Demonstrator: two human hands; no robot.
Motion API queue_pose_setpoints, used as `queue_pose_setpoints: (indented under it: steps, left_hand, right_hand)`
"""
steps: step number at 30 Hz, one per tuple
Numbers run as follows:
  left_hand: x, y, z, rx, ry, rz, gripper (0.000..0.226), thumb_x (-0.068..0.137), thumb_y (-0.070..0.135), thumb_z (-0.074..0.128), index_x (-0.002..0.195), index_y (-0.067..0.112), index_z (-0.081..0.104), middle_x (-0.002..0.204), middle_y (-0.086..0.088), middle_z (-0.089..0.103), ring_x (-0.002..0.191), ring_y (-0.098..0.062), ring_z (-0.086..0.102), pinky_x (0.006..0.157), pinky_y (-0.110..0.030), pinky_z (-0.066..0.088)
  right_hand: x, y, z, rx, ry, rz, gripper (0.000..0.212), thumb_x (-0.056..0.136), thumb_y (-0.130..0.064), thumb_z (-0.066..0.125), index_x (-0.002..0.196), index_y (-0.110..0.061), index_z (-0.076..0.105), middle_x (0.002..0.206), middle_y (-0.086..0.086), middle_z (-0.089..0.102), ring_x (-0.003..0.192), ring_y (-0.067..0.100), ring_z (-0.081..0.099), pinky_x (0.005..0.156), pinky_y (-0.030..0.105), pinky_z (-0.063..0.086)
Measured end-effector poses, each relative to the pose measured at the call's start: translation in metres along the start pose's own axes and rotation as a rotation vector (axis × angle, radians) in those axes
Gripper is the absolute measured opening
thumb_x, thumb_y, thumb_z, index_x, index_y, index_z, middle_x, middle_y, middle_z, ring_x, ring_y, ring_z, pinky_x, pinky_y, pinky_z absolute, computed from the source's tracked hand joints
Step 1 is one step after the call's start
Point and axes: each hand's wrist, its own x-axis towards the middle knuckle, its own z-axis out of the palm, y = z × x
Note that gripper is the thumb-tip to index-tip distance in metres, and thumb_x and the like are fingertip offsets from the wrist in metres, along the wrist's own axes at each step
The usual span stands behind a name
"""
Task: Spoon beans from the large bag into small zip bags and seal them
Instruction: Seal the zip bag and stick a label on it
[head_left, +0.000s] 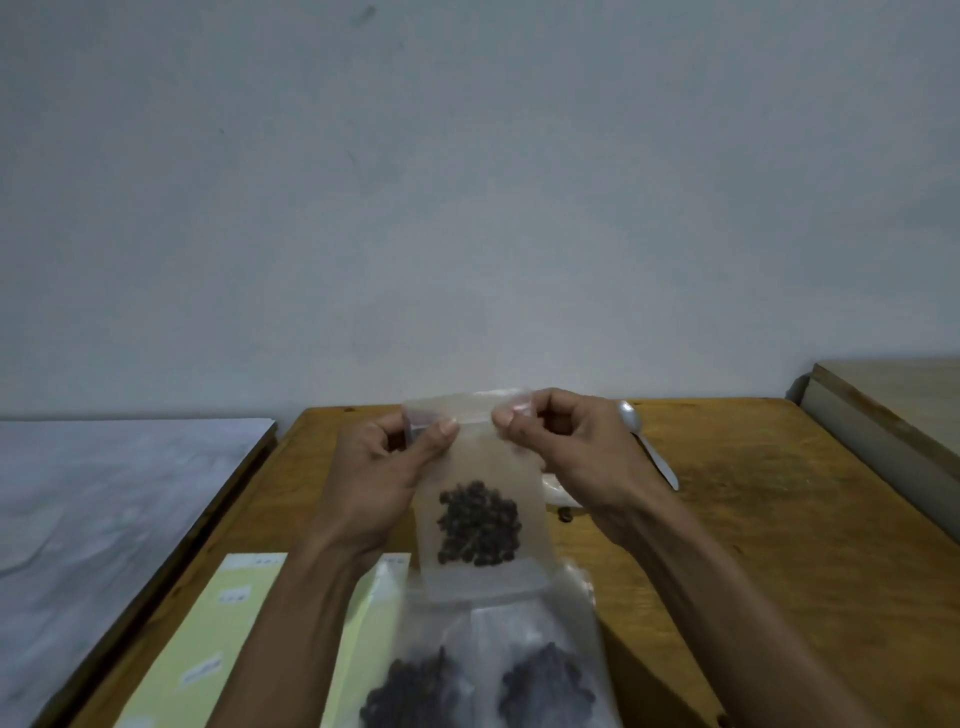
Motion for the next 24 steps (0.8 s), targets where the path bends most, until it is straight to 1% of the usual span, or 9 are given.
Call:
queue_pose_setpoints:
  steps: [1, 3, 5, 9, 11, 14, 17, 20, 24]
  left_hand:
    - [-0.003, -0.001, 0.001, -0.009, 0.003, 0.01, 0.026, 0.077, 0.026, 0.071, 0.089, 0.003, 0.074, 0.076, -0.002, 0.075, 0.068, -0.01, 0.069, 0.06, -0.021, 0.056]
    - [-0.009, -0.003, 0.001, -0.043, 0.007, 0.006, 0.028, 0.076, 0.026, 0.072, 0.092, 0.003, 0.074, 0.079, -0.004, 0.076, 0.071, -0.013, 0.071, 0.061, -0.023, 0.057]
    - [-0.012, -0.004, 0.0, -0.077, 0.005, -0.016, 0.03, 0.074, 0.027, 0.075, 0.094, 0.004, 0.074, 0.087, -0.01, 0.077, 0.076, -0.019, 0.072, 0.064, -0.027, 0.059]
    - [-0.021, -0.004, 0.003, -0.097, -0.033, -0.035, 0.034, 0.072, 0.026, 0.079, 0.096, 0.001, 0.076, 0.098, -0.022, 0.076, 0.085, -0.032, 0.073, 0.077, -0.041, 0.061]
    - [-0.026, -0.002, 0.004, -0.104, -0.018, -0.025, 0.033, 0.074, 0.023, 0.078, 0.096, -0.002, 0.075, 0.096, -0.022, 0.076, 0.083, -0.031, 0.074, 0.072, -0.037, 0.061]
    - [-0.031, 0.003, 0.005, -0.062, -0.01, 0.009, 0.026, 0.073, 0.022, 0.078, 0.088, 0.001, 0.076, 0.087, -0.016, 0.078, 0.076, -0.026, 0.074, 0.066, -0.034, 0.06]
    - [-0.036, 0.008, 0.008, -0.049, 0.005, 0.048, 0.014, 0.07, 0.02, 0.077, 0.077, 0.008, 0.076, 0.076, -0.007, 0.078, 0.066, -0.019, 0.074, 0.058, -0.027, 0.058]
    - [-0.038, 0.008, 0.002, -0.066, 0.048, 0.03, 0.02, 0.07, 0.022, 0.077, 0.084, 0.007, 0.076, 0.079, -0.008, 0.078, 0.07, -0.019, 0.074, 0.064, -0.029, 0.06]
    - [-0.041, 0.008, -0.02, -0.061, 0.119, -0.005, 0.023, 0.075, 0.025, 0.073, 0.079, 0.003, 0.075, 0.075, -0.006, 0.076, 0.07, -0.018, 0.071, 0.069, -0.033, 0.062]
  right_hand:
    - [-0.002, 0.001, 0.002, 0.015, -0.044, 0.019, 0.016, 0.084, -0.026, 0.079, 0.09, -0.012, 0.075, 0.085, -0.001, 0.077, 0.078, 0.01, 0.071, 0.067, 0.019, 0.054]
    - [-0.007, 0.0, 0.008, 0.034, -0.053, 0.041, 0.014, 0.083, -0.022, 0.079, 0.089, -0.011, 0.077, 0.08, -0.002, 0.077, 0.072, 0.006, 0.069, 0.059, 0.014, 0.051]
    - [-0.011, 0.0, 0.01, 0.089, -0.029, 0.06, 0.015, 0.083, -0.022, 0.079, 0.088, -0.009, 0.077, 0.08, 0.003, 0.077, 0.071, 0.01, 0.069, 0.055, 0.017, 0.051]
    - [-0.02, 0.002, 0.011, 0.127, -0.075, 0.077, 0.014, 0.082, -0.02, 0.078, 0.091, -0.009, 0.078, 0.093, 0.011, 0.078, 0.089, 0.028, 0.073, 0.078, 0.038, 0.061]
    - [-0.023, 0.003, 0.01, 0.126, -0.083, 0.075, 0.014, 0.082, -0.02, 0.078, 0.091, -0.009, 0.078, 0.092, 0.012, 0.078, 0.088, 0.029, 0.072, 0.078, 0.039, 0.06]
    - [-0.029, 0.004, 0.011, 0.176, -0.08, 0.07, 0.011, 0.084, -0.017, 0.075, 0.088, -0.007, 0.078, 0.088, 0.012, 0.078, 0.079, 0.021, 0.071, 0.069, 0.03, 0.055]
    - [-0.033, 0.006, 0.012, 0.18, -0.058, 0.055, 0.013, 0.083, -0.018, 0.077, 0.087, -0.006, 0.079, 0.088, 0.013, 0.078, 0.079, 0.021, 0.071, 0.071, 0.034, 0.057]
    - [-0.029, 0.004, 0.01, 0.14, -0.095, 0.076, 0.029, 0.083, -0.03, 0.074, 0.094, -0.003, 0.078, 0.093, 0.012, 0.078, 0.086, 0.025, 0.068, 0.081, 0.048, 0.055]
    - [-0.022, 0.001, 0.017, 0.126, -0.134, 0.095, 0.028, 0.094, -0.029, 0.064, 0.099, -0.004, 0.078, 0.094, 0.009, 0.078, 0.085, 0.019, 0.066, 0.074, 0.04, 0.05]
